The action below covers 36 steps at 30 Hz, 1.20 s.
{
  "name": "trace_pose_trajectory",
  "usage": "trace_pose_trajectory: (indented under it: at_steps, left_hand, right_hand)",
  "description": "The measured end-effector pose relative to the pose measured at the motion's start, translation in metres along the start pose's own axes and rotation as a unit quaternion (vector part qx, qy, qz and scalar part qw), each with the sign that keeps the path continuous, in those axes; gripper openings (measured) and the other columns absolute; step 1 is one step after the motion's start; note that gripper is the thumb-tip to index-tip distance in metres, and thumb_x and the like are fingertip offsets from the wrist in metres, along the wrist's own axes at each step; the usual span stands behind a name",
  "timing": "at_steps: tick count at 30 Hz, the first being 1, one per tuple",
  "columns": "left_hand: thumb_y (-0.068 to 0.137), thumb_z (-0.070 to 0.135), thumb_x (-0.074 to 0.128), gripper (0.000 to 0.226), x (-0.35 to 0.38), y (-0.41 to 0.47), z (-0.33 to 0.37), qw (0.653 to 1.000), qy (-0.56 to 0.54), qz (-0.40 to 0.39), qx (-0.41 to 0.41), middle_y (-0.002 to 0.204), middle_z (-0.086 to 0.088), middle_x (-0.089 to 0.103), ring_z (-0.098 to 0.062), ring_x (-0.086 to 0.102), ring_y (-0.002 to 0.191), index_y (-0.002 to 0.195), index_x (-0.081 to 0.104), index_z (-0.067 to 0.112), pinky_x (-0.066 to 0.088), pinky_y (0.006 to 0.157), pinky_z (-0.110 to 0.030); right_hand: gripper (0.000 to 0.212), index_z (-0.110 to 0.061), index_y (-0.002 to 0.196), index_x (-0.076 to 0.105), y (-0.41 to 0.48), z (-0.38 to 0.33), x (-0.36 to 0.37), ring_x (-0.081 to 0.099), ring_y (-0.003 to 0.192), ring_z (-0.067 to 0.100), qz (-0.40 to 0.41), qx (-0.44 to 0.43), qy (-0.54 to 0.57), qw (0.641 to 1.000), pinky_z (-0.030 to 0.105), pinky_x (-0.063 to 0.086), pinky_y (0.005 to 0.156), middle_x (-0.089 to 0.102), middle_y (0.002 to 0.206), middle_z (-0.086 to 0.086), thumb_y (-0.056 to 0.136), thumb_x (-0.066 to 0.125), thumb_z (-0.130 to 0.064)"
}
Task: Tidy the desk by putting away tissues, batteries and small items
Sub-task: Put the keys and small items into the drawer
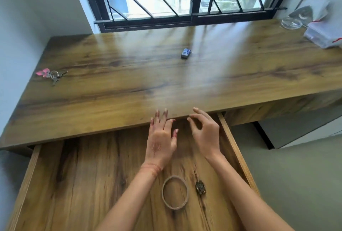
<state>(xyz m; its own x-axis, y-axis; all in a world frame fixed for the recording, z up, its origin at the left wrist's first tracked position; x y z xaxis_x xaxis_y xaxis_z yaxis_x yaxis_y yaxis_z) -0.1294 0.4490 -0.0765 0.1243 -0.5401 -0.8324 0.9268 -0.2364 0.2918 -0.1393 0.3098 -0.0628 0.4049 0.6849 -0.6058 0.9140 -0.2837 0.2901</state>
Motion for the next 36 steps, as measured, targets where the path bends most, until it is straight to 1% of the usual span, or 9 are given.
trace_pose_trajectory:
  at_steps: [6,10,14,19,22,26,31,33,36]
  left_hand:
    - [0.096,0.026,0.043,0.048,0.012,0.097,-0.046,0.995,0.068,-0.065,-0.039,0.155,-0.01,0.018,-0.027,0.004,0.145,0.139,0.036,0.008,0.001,0.118,-0.038]
    - [0.092,0.047,0.029,0.062,0.025,0.112,-0.082,0.988,0.096,-0.085,-0.091,0.154,-0.009,0.022,-0.027,0.008,0.145,0.141,0.034,0.01,0.003,0.118,-0.041]
    - [0.081,0.058,0.014,0.077,0.026,0.113,-0.085,0.987,0.112,-0.073,-0.087,0.154,-0.005,0.024,-0.025,0.012,0.144,0.141,0.035,0.014,0.003,0.117,-0.041]
    - [0.085,0.054,0.021,0.069,0.026,0.113,-0.087,0.986,0.124,-0.057,-0.091,0.151,-0.006,0.03,-0.025,0.019,0.143,0.137,0.04,0.014,0.012,0.117,-0.044]
    - [0.085,0.055,0.021,0.068,0.027,0.111,-0.087,0.986,0.127,-0.06,-0.095,0.152,-0.003,0.028,-0.022,0.017,0.143,0.138,0.038,0.016,0.01,0.117,-0.041]
    - [0.085,0.057,0.019,0.07,0.024,0.111,-0.086,0.986,0.124,-0.056,-0.097,0.153,-0.001,0.026,-0.02,0.015,0.143,0.139,0.037,0.017,0.007,0.118,-0.039]
    - [0.083,0.059,0.015,0.074,0.024,0.111,-0.086,0.987,0.112,-0.06,-0.097,0.153,-0.003,0.025,-0.02,0.013,0.144,0.14,0.035,0.016,0.004,0.118,-0.037]
    - [0.088,0.057,0.021,0.069,0.021,0.109,-0.085,0.989,0.098,-0.049,-0.099,0.153,-0.005,0.026,-0.021,0.014,0.144,0.139,0.037,0.013,0.004,0.117,-0.035]
    - [0.095,0.045,0.034,0.055,0.013,0.096,-0.09,0.989,0.063,-0.024,-0.128,0.153,-0.007,0.025,-0.022,0.013,0.144,0.137,0.037,0.01,0.005,0.118,-0.035]
  right_hand:
    - [0.024,0.0,0.108,0.065,0.132,0.007,0.032,0.059,0.11,0.026,-0.024,-0.027,-0.068,0.997,0.02,0.037,0.094,0.059,0.125,0.014,0.087,0.061,-0.013]
    - [0.032,-0.001,0.116,0.058,0.205,0.034,0.065,0.058,0.104,0.03,-0.048,0.004,-0.089,0.995,0.03,0.041,0.089,0.057,0.121,0.017,0.09,0.057,-0.02]
    - [0.049,-0.001,0.131,0.043,0.261,0.054,0.1,0.043,0.124,0.033,-0.056,0.033,-0.102,0.993,0.034,0.037,0.099,0.042,0.138,0.021,0.091,0.055,-0.026]
    - [0.065,-0.004,0.142,0.026,0.306,0.064,0.127,0.016,0.14,0.032,-0.046,0.043,-0.106,0.992,0.034,0.017,0.114,0.017,0.151,0.024,0.091,0.055,-0.032]
    - [0.055,-0.003,0.14,0.033,0.32,0.068,0.135,0.021,0.138,0.032,-0.054,0.03,-0.126,0.99,0.035,0.018,0.114,0.026,0.148,0.024,0.094,0.05,-0.028]
    - [0.048,0.001,0.13,0.045,0.319,0.068,0.134,0.043,0.121,0.033,-0.035,0.013,-0.109,0.993,0.035,0.034,0.102,0.048,0.126,0.021,0.09,0.056,-0.024]
    - [0.037,0.002,0.111,0.059,0.281,0.052,0.103,0.054,0.104,0.03,-0.016,-0.011,-0.021,1.0,0.022,0.035,0.083,0.059,0.111,0.018,0.082,0.067,-0.02]
    - [0.043,0.001,0.115,0.059,0.251,0.045,0.083,0.056,0.103,0.027,0.004,-0.006,0.034,0.999,0.02,0.036,0.086,0.061,0.112,0.016,0.08,0.07,-0.02]
    - [0.049,-0.006,0.12,0.057,0.196,0.038,0.066,0.058,0.103,0.026,-0.009,0.009,0.068,0.998,0.03,0.045,0.092,0.061,0.119,0.011,0.079,0.07,-0.029]
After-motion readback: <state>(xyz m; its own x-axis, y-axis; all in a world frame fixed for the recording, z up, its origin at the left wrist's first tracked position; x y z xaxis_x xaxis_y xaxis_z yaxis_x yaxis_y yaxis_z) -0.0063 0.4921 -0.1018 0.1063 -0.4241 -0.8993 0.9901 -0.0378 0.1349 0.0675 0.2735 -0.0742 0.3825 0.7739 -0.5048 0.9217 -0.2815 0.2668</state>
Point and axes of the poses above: each hand's wrist, its own y-axis towards the middle knuckle, its own x-axis out of the palm, z = x × y, the point moved 10 cm from there along y, towards the middle knuckle
